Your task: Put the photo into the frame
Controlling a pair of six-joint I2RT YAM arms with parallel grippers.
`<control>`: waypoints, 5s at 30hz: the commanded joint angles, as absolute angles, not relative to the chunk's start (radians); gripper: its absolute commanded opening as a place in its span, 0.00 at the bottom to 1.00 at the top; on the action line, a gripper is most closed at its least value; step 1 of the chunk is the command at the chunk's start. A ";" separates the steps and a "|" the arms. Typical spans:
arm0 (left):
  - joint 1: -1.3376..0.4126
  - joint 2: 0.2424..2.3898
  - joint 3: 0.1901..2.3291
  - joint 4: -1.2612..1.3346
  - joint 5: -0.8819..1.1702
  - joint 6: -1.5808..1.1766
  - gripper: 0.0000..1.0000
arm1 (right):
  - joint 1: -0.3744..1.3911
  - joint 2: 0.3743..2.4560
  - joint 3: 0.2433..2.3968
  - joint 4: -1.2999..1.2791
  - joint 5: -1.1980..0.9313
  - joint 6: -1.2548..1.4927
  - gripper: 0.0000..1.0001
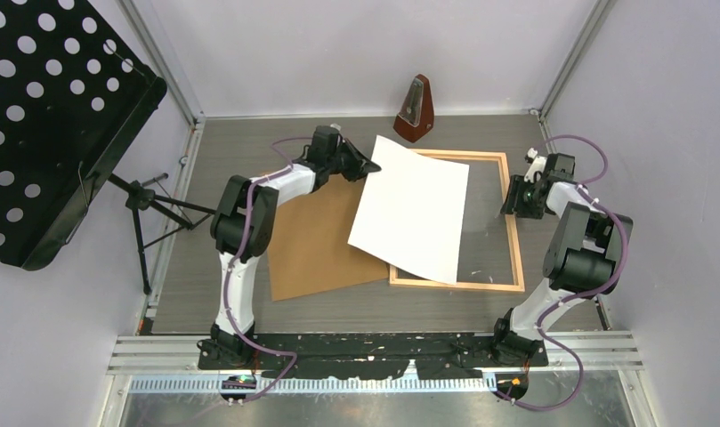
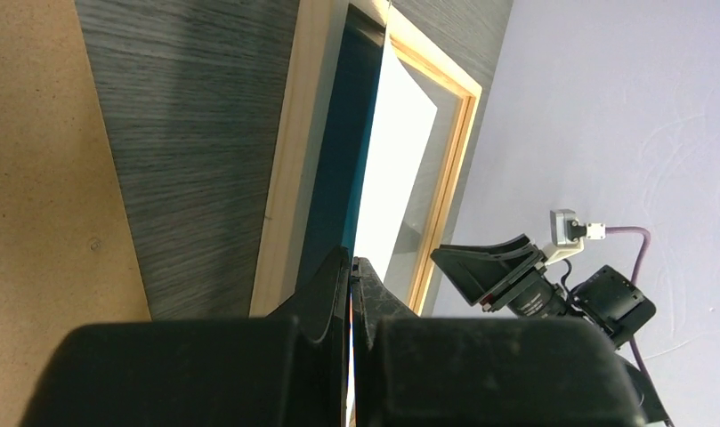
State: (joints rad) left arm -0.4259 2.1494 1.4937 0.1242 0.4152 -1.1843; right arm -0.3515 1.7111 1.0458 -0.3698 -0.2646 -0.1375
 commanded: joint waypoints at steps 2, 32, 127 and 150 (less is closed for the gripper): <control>-0.440 2.176 1.518 0.220 0.409 -1.227 0.00 | -0.358 1.731 1.095 -0.365 -0.273 -0.152 0.49; -0.483 2.161 1.426 0.352 0.400 -1.247 0.00 | -0.379 1.616 0.933 -0.466 -0.317 -0.111 0.06; -0.603 2.215 1.355 0.525 0.384 -1.201 0.20 | -0.393 1.587 0.905 -0.474 -0.403 -0.084 0.06; -0.585 2.152 1.317 0.467 0.383 -1.132 0.20 | -0.394 1.584 0.907 -0.473 -0.406 -0.086 0.06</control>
